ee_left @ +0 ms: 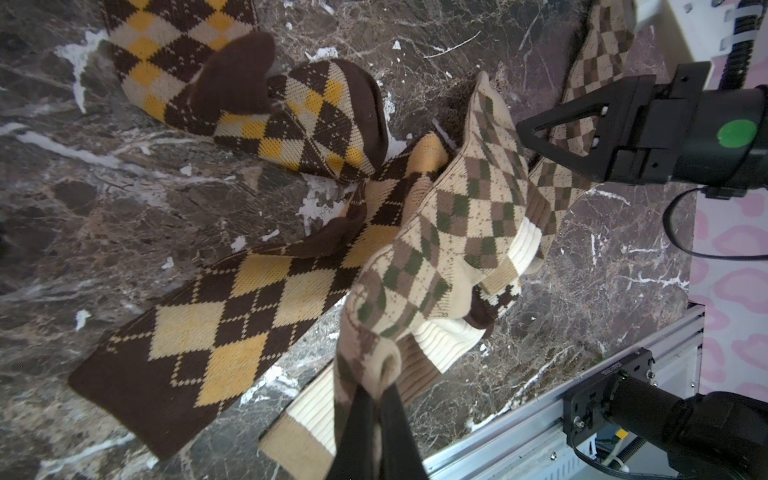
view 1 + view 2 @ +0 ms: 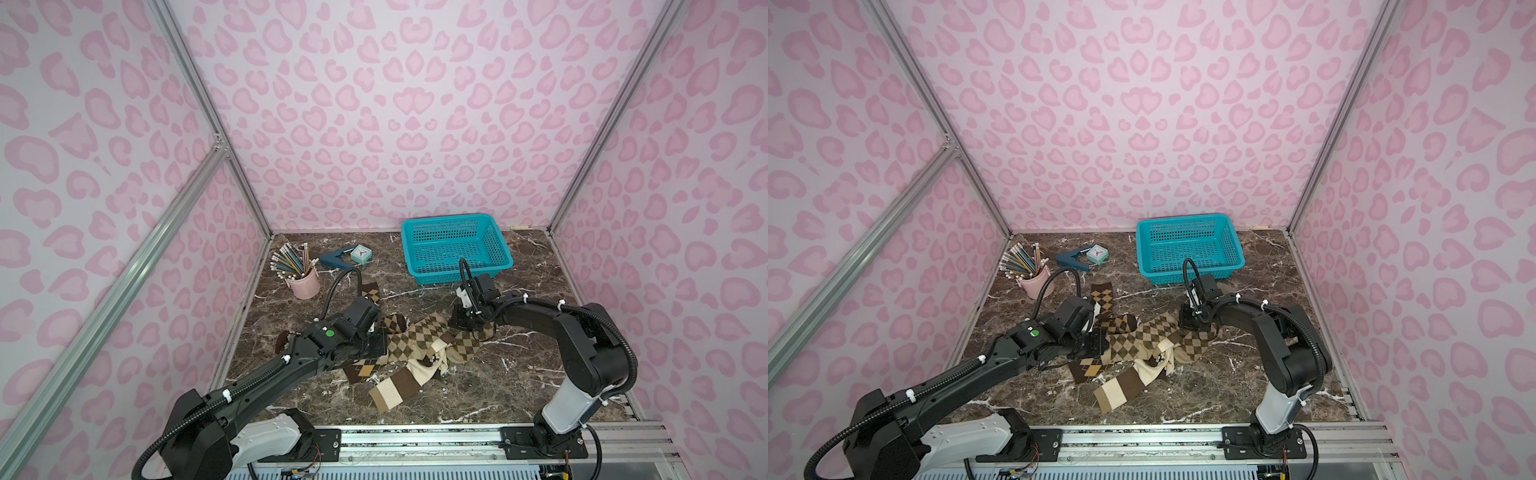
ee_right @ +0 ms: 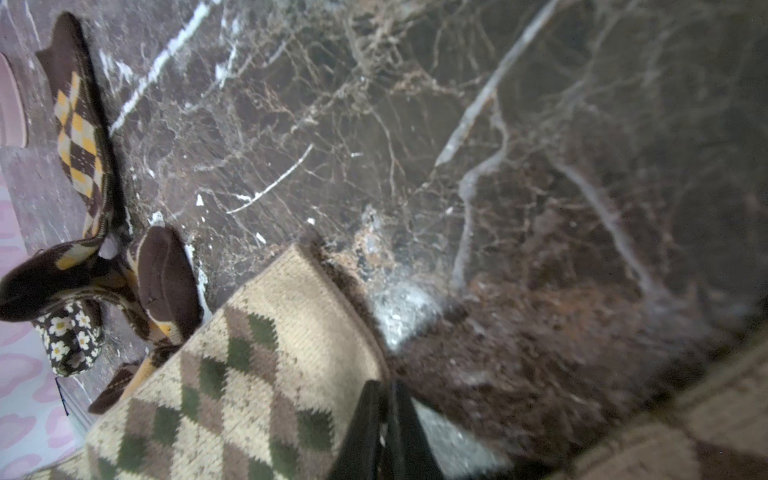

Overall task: Place the socks together as a pair
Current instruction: Pick up the sock at the center of the board.

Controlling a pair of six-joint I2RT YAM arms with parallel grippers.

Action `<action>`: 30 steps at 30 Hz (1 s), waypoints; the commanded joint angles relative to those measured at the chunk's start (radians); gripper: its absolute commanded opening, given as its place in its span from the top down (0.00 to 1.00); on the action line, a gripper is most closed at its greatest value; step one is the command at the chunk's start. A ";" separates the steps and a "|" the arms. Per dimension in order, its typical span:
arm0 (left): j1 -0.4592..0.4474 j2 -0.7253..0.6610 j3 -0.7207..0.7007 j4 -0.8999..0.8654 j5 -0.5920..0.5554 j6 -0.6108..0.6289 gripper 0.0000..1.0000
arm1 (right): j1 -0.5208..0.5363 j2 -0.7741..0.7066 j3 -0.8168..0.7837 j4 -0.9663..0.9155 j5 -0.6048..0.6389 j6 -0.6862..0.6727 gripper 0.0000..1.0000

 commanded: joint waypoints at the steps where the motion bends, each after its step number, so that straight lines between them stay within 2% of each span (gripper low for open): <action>1: 0.002 0.007 0.024 0.023 0.003 0.018 0.96 | 0.000 -0.046 -0.013 0.058 -0.002 0.012 1.00; 11: 0.000 0.028 0.057 0.036 0.020 0.035 0.96 | -0.028 -0.197 -0.045 0.001 0.002 0.001 1.00; 16: -0.002 0.032 0.146 0.054 0.045 0.062 0.96 | -0.068 -0.271 -0.027 -0.039 0.021 -0.008 1.00; 22: -0.052 0.093 0.332 0.080 0.133 0.054 0.96 | -0.167 -0.353 0.096 -0.226 0.016 -0.089 1.00; 27: -0.105 0.166 0.416 0.092 0.174 0.052 0.96 | -0.278 -0.401 0.171 -0.383 0.020 -0.161 1.00; 30: -0.126 0.215 0.424 0.130 0.214 0.053 0.96 | -0.355 -0.427 0.177 -0.400 0.044 -0.179 1.00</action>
